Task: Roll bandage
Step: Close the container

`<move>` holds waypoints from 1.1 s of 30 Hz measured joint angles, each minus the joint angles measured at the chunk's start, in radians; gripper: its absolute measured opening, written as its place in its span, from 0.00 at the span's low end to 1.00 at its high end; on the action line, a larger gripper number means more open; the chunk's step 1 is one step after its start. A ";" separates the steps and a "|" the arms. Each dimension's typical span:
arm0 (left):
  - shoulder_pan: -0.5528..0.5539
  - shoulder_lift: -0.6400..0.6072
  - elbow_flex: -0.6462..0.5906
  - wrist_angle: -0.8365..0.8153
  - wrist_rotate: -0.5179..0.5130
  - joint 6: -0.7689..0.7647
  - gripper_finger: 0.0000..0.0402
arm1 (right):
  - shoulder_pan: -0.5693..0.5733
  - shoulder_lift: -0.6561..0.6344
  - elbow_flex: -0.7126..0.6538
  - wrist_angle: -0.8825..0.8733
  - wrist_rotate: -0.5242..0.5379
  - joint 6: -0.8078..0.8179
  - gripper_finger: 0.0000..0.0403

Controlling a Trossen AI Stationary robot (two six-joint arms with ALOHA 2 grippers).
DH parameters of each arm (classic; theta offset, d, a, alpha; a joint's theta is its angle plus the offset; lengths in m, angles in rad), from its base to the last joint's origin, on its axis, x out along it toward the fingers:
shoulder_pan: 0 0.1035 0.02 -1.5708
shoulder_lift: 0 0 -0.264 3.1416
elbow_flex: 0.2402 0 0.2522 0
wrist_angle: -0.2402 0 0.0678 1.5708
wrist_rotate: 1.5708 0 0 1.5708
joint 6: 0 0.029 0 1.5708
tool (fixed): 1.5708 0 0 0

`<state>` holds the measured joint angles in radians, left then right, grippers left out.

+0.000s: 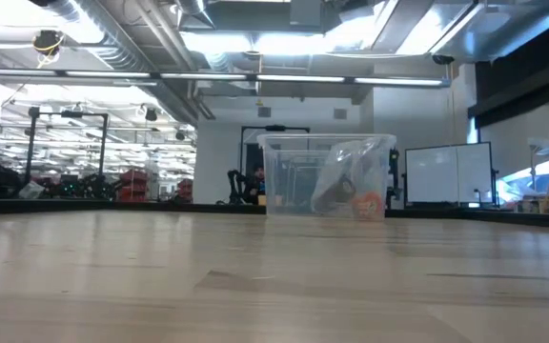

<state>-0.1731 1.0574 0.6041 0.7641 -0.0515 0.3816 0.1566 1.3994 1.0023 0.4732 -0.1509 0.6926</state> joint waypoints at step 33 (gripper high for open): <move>-0.021 -0.003 0.000 -0.048 0.026 0.076 0.05 | 0.001 0.001 0.000 -0.021 -0.018 -0.017 0.06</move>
<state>-0.1936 1.0542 0.6044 0.7157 -0.0250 0.4576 0.1574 1.4006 1.0023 0.4519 -0.1684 0.6759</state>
